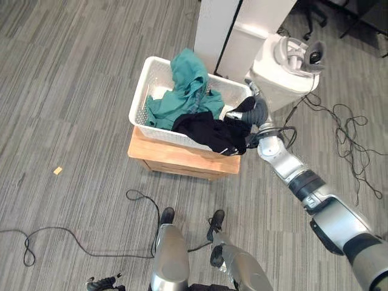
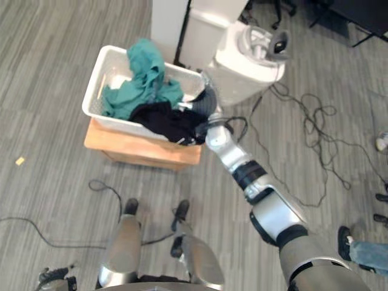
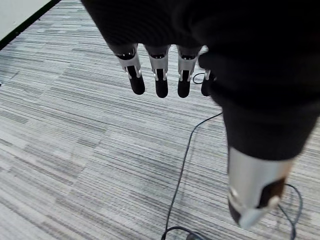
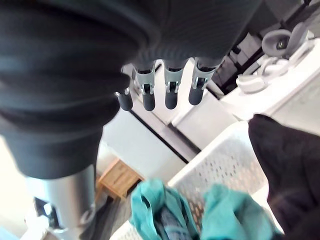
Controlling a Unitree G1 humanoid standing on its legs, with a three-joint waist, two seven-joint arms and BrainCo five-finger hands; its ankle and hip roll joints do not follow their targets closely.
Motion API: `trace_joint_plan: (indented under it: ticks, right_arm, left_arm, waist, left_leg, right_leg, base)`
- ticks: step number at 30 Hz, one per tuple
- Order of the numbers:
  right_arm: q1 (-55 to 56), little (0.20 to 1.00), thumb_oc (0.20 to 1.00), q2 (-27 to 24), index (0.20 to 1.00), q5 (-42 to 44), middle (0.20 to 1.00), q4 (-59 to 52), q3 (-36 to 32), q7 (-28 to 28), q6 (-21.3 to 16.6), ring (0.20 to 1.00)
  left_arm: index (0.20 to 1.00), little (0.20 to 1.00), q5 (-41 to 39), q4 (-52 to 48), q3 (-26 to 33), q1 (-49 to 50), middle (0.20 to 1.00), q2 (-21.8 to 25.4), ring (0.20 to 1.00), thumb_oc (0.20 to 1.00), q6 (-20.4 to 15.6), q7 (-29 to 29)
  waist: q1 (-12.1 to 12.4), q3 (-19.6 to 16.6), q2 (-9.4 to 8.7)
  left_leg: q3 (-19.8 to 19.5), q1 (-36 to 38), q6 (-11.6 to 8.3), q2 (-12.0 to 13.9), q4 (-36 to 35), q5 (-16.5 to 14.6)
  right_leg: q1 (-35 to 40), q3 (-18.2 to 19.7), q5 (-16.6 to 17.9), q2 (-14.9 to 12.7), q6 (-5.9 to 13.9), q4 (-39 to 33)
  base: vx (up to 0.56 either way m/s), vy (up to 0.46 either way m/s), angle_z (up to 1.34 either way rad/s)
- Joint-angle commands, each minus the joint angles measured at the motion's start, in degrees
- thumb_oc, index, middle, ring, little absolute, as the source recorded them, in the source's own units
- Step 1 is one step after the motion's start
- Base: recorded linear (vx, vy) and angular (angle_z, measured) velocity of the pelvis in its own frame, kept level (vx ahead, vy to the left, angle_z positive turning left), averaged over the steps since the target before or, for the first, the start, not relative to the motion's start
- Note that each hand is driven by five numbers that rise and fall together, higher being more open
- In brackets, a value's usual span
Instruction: Tidy up the quilt and then pick up the clothes from the bed and put them into the laundry hamper.
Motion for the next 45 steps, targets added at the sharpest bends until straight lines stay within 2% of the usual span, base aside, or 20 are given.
trace_joint_plan:
  ticks: [1,8,10,11,13,14,15,16,18,20,21,22,23,24,25,26,28,32,37,45]
  right_arm:
    - [-1.0,1.0,1.0,-5.4,1.0,3.2,1.0,-8.4,-4.1,0.7,-0.2,1.0]
    - [8.6,1.0,1.0,-8.3,1.0,7.1,1.0,-14.6,-10.1,0.2,8.3,1.0]
    - [11.5,1.0,1.0,-9.1,1.0,5.2,1.0,-15.2,-11.6,-0.3,10.5,1.0]
    - [18.9,1.0,1.0,-10.2,1.0,5.3,1.0,-16.2,-14.4,1.5,13.0,1.0]
    - [23.9,1.0,1.0,-10.4,1.0,1.9,1.0,-16.5,-15.7,1.5,14.2,1.0]
    - [28.5,1.0,1.0,-10.6,1.0,4.0,1.0,-16.3,-16.7,2.2,15.4,1.0]
    - [31.8,1.0,1.0,-10.4,1.0,4.6,1.0,-15.6,-17.3,3.1,14.5,1.0]
    - [38.5,1.0,1.0,-9.7,1.0,3.7,1.0,-13.4,-18.6,5.9,15.2,1.0]
    - [42.4,1.0,1.0,-8.6,1.0,4.7,1.0,-10.7,-18.9,7.9,15.6,1.0]
    - [47.7,1.0,1.0,-5.6,1.0,4.4,1.0,-2.8,-18.6,8.5,15.9,1.0]
    - [49.4,1.0,1.0,-4.2,1.0,2.4,1.0,6.7,-18.2,10.2,15.6,1.0]
    - [49.4,1.0,1.0,-4.0,1.0,1.9,1.0,8.1,-18.2,10.6,15.6,1.0]
    - [49.2,1.0,1.0,-3.2,1.0,-0.4,1.0,14.0,-18.0,12.1,16.0,1.0]
    - [48.7,1.0,1.0,-1.8,1.0,-3.6,1.0,23.1,-17.5,18.0,20.5,1.0]
    - [48.7,1.0,1.0,-1.2,1.0,-4.6,1.0,26.6,-17.5,18.6,19.4,1.0]
    - [49.0,1.0,1.0,-0.1,1.0,-6.5,1.0,32.6,-17.4,20.0,20.3,1.0]
    - [49.8,1.0,1.0,0.7,1.0,-3.8,1.0,36.6,-17.8,19.6,20.3,1.0]
    - [49.5,1.0,1.0,2.2,1.0,0.1,1.0,36.7,-18.3,16.2,19.8,1.0]
    - [48.4,1.0,1.0,1.5,1.0,0.6,1.0,34.7,-17.7,15.5,16.4,1.0]
    - [46.0,1.0,1.0,2.2,1.0,-2.5,1.0,32.3,-14.2,17.5,18.1,1.0]
  left_arm:
    - [1.0,1.0,4.1,0.8,-0.2,4.9,1.0,-1.4,1.0,1.0,-1.4,3.5]
    - [1.0,1.0,7.2,-0.6,-1.1,5.7,1.0,-3.1,1.0,1.0,-1.4,6.6]
    - [1.0,1.0,7.1,-1.0,-1.4,5.7,1.0,-3.5,1.0,1.0,-0.9,7.2]
    - [1.0,1.0,6.0,-1.6,-1.9,5.5,1.0,-4.4,1.0,1.0,0.5,8.0]
    - [1.0,1.0,5.2,-1.9,-2.1,5.5,1.0,-5.0,1.0,1.0,1.2,8.2]
    - [1.0,1.0,4.4,-2.1,-2.2,5.5,1.0,-5.7,1.0,1.0,1.7,7.9]
    - [1.0,1.0,3.5,-2.3,-2.3,5.5,1.0,-6.0,1.0,1.0,2.3,7.5]
    - [1.0,1.0,2.3,-2.9,-2.8,5.6,1.0,-7.1,1.0,1.0,3.4,6.5]
    - [1.0,1.0,1.9,-3.4,-3.1,5.5,1.0,-7.6,1.0,1.0,4.2,6.0]
    - [1.0,1.0,0.4,-3.7,-4.0,4.8,1.0,-8.2,1.0,1.0,5.3,5.4]
    - [1.0,1.0,-0.7,-3.5,-5.0,4.0,1.0,-8.3,1.0,1.0,5.3,4.5]
    - [1.0,1.0,-0.8,-3.4,-5.2,3.9,1.0,-8.3,1.0,1.0,5.2,4.3]
    - [1.0,1.0,-0.9,-2.9,-5.8,3.4,1.0,-8.4,1.0,1.0,4.8,3.5]
    - [1.0,1.0,-0.2,-2.0,-6.6,2.7,1.0,-8.9,1.0,1.0,3.6,2.2]
    - [1.0,1.0,0.0,-1.8,-7.0,2.4,1.0,-9.0,1.0,1.0,3.4,2.0]
    - [1.0,1.0,0.6,-1.4,-7.7,1.8,1.0,-9.3,1.0,1.0,3.4,1.5]
    - [1.0,1.0,0.6,-1.5,-8.6,1.2,1.0,-9.7,1.0,1.0,3.6,1.6]
    - [1.0,1.0,2.4,-2.2,-8.5,0.5,1.0,-10.4,1.0,1.0,4.7,1.9]
    - [1.0,1.0,5.4,-2.3,-7.2,0.6,1.0,-10.4,1.0,1.0,2.8,1.2]
    - [1.0,1.0,11.6,-3.0,-7.9,0.2,1.0,-10.0,1.0,1.0,2.7,1.2]
  waist:
    - [0.6,-0.2,2.06]
    - [-3.1,-2.9,3.69]
    - [-4.3,-3.3,4.21]
    - [-7.2,-4.1,5.17]
    - [-8.7,-4.4,5.74]
    - [-10.0,-4.8,6.34]
    - [-10.8,-5.1,6.71]
    - [-12.8,-5.7,7.81]
    - [-14.0,-6.6,8.4]
    - [-16.0,-7.8,9.11]
    - [-16.8,-9.0,9.66]
    - [-16.8,-9.1,9.74]
    - [-16.8,-9.7,10.14]
    - [-16.5,-10.6,10.75]
    - [-16.4,-10.9,10.96]
    - [-16.0,-11.5,11.5]
    - [-15.6,-12.2,12.15]
    - [-15.9,-13.6,12.71]
    - [-16.0,-14.7,12.31]
    - [-15.8,-15.2,12.09]
  left_leg:
    - [1.8,5.4,2.44,-0.7,-13.1,4.2]
    - [2.2,7.4,3.35,-1.3,-11.2,2.2]
    - [2.5,7.9,3.42,-1.5,-11.1,1.8]
    - [3.1,9.0,3.5,-1.6,-11.6,1.4]
    - [3.6,9.7,3.55,-1.7,-11.9,1.2]
    - [4.0,10.3,3.6,-1.7,-12.3,1.1]
    - [4.2,10.7,3.56,-1.7,-12.6,1.1]
    - [4.9,11.9,3.53,-1.8,-13.1,0.8]
    - [5.4,12.5,3.33,-1.8,-13.7,1.1]
    - [6.4,13.9,3.0,-2.1,-14.5,0.9]
    - [6.9,14.8,2.72,-2.3,-15.1,0.7]
    - [6.9,14.9,2.69,-2.4,-15.2,0.7]
    - [7.0,15.5,2.63,-2.6,-15.6,0.6]
    - [7.2,16.3,2.48,-2.8,-16.2,0.6]
    - [7.2,16.5,2.36,-2.7,-16.6,0.8]
    - [7.2,17.2,2.06,-2.7,-17.4,1.2]
    - [7.0,18.0,1.87,-2.8,-18.5,1.5]
    - [7.4,19.2,1.58,-2.7,-19.8,2.1]
    - [7.6,19.4,1.33,-2.2,-19.9,2.2]
    - [8.1,19.9,1.32,-1.1,-20.1,2.7]
  right_leg:
    - [5.8,-0.7,-3.5,-6.8,6.22,2.4]
    - [6.6,3.0,-5.2,-7.3,6.48,5.1]
    - [6.4,3.9,-5.6,-7.3,6.55,5.7]
    - [6.2,5.9,-6.2,-7.0,6.56,6.1]
    - [6.1,7.0,-6.4,-6.9,6.54,6.1]
    - [6.1,7.9,-6.6,-6.8,6.52,6.1]
    - [6.1,8.4,-6.7,-6.7,6.48,6.1]
    - [6.4,9.4,-7.1,-6.6,6.32,6.0]
    - [6.2,9.9,-7.1,-6.6,6.11,5.8]
    - [6.9,10.8,-7.3,-6.3,5.67,5.1]
    - [7.5,11.1,-7.3,-6.1,5.35,4.1]
    - [7.7,11.1,-7.3,-6.1,5.32,4.0]
    - [8.2,11.2,-7.4,-6.0,5.11,3.3]
    - [9.0,11.1,-7.3,-5.9,4.83,2.3]
    - [9.2,10.9,-7.2,-5.8,4.7,2.1]
    - [9.7,10.4,-7.1,-5.7,4.47,1.6]
    - [10.3,9.6,-7.2,-5.5,4.23,1.1]
    - [11.2,9.0,-7.8,-4.7,3.51,0.4]
    - [11.4,9.1,-8.5,-3.6,2.76,0.2]
    - [11.8,9.1,-9.0,-2.6,1.93,0.2]
  base:
    - [0.12,-0.034,-0.32]
    - [0.08,-0.05,-0.14]
    - [0.01,0.01,-0.17]
    - [0.0,0.025,-0.25]
    - [-0.01,0.037,-0.36]
    - [-0.01,0.048,-0.42]
    - [0.01,0.085,-0.46]
    - [0.02,0.089,-0.38]
    - [0.04,0.065,-0.35]
    - [0.07,0.01,-0.3]
    - [0.05,-0.022,-0.27]
    - [0.04,-0.036,-0.2]
    - [0.02,-0.055,-0.17]
    - [0.02,-0.064,-0.12]
    - [0.02,-0.083,-0.03]
    - [0.02,-0.05,0.11]
    - [0.01,-0.055,0.17]
    - [-0.02,-0.059,0.11]
    - [-0.04,-0.064,0.01]
    - [-0.01,-0.032,-0.02]
